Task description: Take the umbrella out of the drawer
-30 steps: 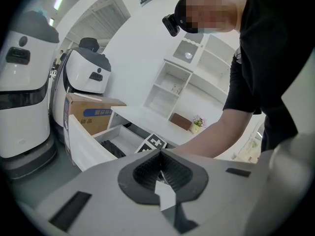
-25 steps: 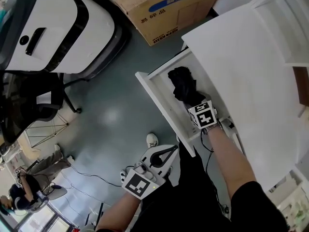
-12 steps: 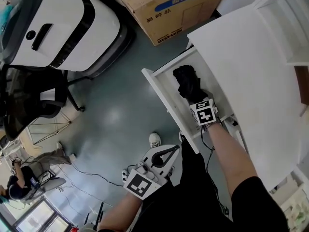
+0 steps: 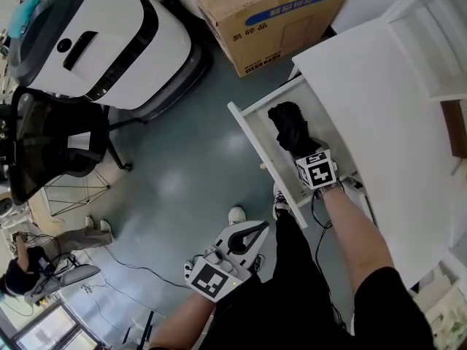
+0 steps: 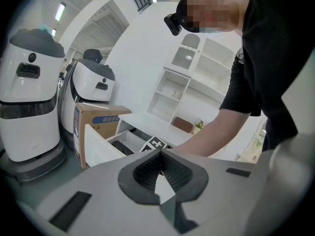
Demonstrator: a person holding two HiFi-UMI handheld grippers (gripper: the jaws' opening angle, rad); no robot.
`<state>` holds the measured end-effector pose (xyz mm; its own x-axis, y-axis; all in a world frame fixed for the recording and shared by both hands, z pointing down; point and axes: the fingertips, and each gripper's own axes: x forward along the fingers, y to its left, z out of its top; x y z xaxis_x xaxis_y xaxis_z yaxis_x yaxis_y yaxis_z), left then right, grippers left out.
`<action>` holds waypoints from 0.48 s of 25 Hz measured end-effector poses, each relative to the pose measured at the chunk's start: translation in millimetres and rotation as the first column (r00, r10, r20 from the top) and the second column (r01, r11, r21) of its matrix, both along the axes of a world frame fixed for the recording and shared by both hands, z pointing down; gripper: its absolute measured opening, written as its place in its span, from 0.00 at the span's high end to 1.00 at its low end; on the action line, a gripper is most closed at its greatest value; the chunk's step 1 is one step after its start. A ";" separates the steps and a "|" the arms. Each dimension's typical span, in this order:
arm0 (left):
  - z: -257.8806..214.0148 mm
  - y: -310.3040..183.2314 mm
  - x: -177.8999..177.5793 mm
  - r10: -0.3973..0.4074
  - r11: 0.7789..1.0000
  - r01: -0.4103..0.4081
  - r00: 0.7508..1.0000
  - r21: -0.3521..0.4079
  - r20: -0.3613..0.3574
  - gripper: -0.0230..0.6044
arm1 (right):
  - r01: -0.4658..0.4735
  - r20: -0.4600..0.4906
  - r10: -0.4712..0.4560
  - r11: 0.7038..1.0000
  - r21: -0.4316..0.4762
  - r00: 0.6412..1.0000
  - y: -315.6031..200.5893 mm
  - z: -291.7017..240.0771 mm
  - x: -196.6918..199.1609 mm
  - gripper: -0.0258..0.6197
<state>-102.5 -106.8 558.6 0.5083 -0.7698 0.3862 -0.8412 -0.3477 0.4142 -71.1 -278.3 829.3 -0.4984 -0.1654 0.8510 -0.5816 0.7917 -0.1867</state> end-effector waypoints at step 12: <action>-24.9 24.5 -2.7 0.079 0.996 -0.079 0.997 0.046 0.015 0.97 | -0.120 0.129 0.113 0.992 0.047 0.985 20.8 -85.6 8.8 0.58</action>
